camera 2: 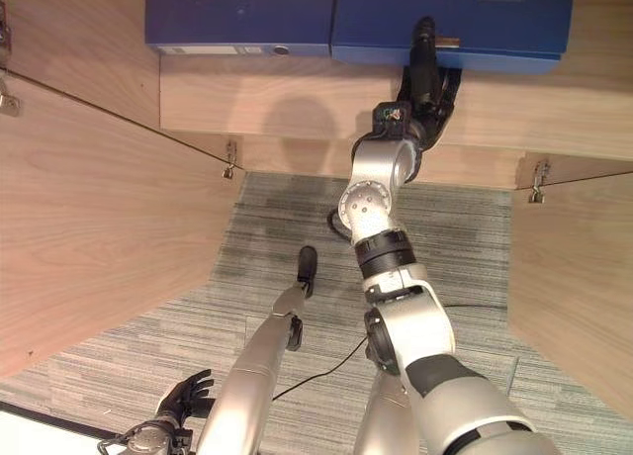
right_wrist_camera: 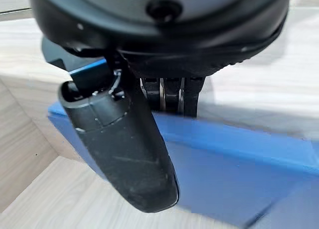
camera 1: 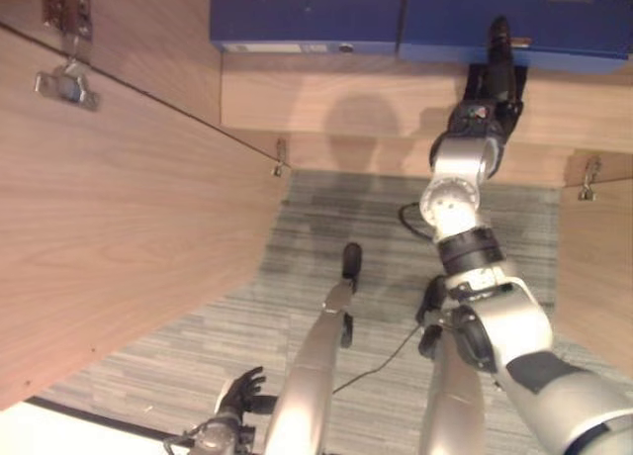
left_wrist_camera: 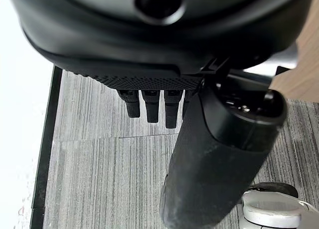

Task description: Put the empty folder in the office cabinet

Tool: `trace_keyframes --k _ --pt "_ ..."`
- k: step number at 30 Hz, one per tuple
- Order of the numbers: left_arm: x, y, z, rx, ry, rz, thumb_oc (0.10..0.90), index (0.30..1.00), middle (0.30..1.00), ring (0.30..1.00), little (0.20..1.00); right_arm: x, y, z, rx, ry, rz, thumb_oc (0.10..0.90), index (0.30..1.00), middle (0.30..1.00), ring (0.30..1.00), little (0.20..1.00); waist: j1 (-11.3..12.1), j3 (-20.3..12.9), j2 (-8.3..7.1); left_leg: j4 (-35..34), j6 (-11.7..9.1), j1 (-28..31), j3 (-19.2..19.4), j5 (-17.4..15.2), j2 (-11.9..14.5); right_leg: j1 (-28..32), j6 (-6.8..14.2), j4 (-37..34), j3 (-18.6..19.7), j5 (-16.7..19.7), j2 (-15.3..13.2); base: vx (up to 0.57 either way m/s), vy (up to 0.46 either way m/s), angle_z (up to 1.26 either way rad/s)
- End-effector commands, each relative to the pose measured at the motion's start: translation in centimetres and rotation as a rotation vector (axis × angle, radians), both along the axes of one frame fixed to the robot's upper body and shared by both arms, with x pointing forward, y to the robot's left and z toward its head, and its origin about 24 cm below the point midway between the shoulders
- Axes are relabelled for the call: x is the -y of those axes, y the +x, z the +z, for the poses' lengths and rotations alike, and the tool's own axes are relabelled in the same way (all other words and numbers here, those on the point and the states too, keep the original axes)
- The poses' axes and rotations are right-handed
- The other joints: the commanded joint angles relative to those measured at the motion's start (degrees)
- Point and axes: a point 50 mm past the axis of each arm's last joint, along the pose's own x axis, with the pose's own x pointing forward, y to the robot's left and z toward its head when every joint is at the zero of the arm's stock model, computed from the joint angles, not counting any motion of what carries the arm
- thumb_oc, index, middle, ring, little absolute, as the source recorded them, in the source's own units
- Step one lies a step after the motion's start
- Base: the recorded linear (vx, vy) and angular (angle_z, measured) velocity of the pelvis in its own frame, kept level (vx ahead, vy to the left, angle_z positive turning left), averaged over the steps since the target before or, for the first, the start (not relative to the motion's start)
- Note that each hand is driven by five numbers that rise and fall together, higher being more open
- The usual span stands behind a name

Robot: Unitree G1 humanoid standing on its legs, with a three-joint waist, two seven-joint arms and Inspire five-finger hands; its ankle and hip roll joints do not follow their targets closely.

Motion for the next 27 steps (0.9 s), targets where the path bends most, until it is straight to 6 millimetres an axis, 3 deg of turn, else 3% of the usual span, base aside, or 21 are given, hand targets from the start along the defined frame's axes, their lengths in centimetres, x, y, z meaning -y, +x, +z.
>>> trace_keyframes --k 1,9,16,20,24,27 --pt "-1.1 -3.7 -1.6 -0.147 0.046 0.072 0.8 0.9 0.9 0.9 0.9 0.1 -0.8 1.0 0.106 -0.013 -0.01 0.8 0.9 0.9 0.9 0.9 0.8 2.1 0.15 0.6 -1.4 -1.5 -2.0 -4.8 -1.3 5.5 2.9 -3.5 -2.5 -0.8 0.2 0.0 0.0 0.0" --pt "-0.9 -3.7 -1.5 -0.131 0.03 0.076 0.8 0.9 0.9 0.9 0.9 -0.2 -2.0 2.2 0.292 0.092 0.007 0.8 0.9 0.9 0.9 0.9 1.1 2.5 0.63 0.3 -1.5 -1.0 -1.9 -4.7 -1.3 5.6 3.0 -3.3 -2.6 -1.0 0.3 0.0 0.0 0.0" --pt "-0.4 -3.9 -1.7 -0.144 0.03 0.075 0.8 0.9 0.9 0.9 0.9 -2.0 -5.2 3.0 0.448 0.075 0.05 0.8 0.9 0.9 0.9 0.9 0.3 2.9 0.13 0.2 -1.4 -0.8 -1.9 -4.6 -1.1 5.6 2.9 -3.2 -2.6 -0.8 0.4 0.0 0.0 0.0" --pt "0.2 -3.5 -1.3 -0.104 0.006 0.059 0.8 0.9 0.9 0.9 0.9 -2.4 -7.1 4.6 0.578 0.098 0.075 0.8 0.9 0.9 0.9 0.9 0.0 3.1 0.38 0.2 -1.4 -0.9 -1.8 -4.5 -1.1 5.6 3.0 -3.3 -2.6 -0.5 0.2 0.0 0.0 0.0" --pt "-0.4 -3.9 -1.0 -0.1 -0.003 0.054 0.8 0.9 0.9 0.9 0.9 -3.6 -7.7 5.7 0.661 -0.017 0.152 0.8 0.9 0.9 0.9 0.9 0.2 3.3 0.28 0.2 -1.4 -0.7 -1.6 -4.3 -1.1 5.5 3.1 -3.2 -2.5 -0.1 0.1 0.0 0.0 0.0" --pt "-0.7 -3.9 -1.1 -0.105 0.002 0.061 0.8 0.9 0.9 0.9 0.9 -3.4 -7.6 5.3 0.653 -0.08 0.154 0.8 0.9 0.9 0.9 0.9 -0.1 3.4 -0.19 0.2 -1.4 -0.5 -1.5 -4.3 -0.9 5.8 3.0 -3.5 -2.6 0.2 0.1 0.0 0.0 0.0"
